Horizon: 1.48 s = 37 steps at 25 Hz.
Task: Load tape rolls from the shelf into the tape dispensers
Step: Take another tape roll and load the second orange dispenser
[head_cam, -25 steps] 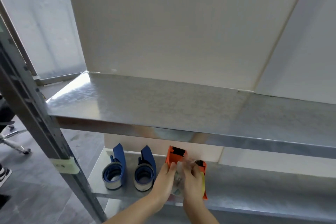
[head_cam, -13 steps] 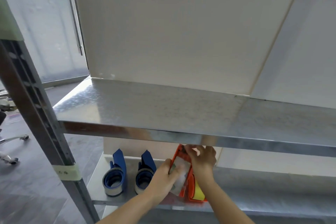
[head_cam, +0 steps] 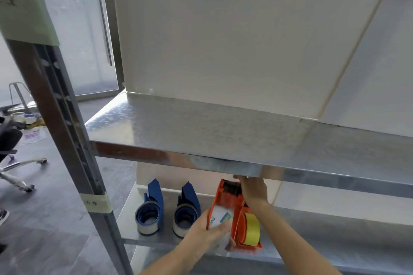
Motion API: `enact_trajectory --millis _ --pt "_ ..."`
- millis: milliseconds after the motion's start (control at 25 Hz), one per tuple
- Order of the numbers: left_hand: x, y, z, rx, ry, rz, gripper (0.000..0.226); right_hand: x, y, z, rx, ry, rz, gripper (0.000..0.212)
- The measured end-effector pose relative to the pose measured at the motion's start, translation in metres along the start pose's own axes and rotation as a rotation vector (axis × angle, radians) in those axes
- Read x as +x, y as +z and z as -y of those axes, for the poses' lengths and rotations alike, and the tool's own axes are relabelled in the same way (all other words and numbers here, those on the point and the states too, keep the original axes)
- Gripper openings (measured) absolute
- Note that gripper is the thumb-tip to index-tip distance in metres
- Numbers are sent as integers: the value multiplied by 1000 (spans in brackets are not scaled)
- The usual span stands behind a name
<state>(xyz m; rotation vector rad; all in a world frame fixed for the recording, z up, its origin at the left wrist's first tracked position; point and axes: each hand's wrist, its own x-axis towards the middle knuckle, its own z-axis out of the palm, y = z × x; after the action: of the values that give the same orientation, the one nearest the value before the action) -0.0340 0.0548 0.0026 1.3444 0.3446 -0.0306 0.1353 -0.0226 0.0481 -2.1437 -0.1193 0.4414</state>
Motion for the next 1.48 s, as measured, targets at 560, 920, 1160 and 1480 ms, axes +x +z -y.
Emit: enact_trajectory --millis 560,920,1160,1480 --pt "-10 -14 1 -9 76 -46 57 11 22 -8 485 332 355 17" --pt "-8 -14 -16 31 38 -60 39 4 33 -23 555 231 401 49" --pt "7 1 -24 -9 -28 -126 27 -18 50 -44 738 312 363 52" --pt "57 12 8 -146 -326 -289 29 -8 88 -119 1074 477 290 59"
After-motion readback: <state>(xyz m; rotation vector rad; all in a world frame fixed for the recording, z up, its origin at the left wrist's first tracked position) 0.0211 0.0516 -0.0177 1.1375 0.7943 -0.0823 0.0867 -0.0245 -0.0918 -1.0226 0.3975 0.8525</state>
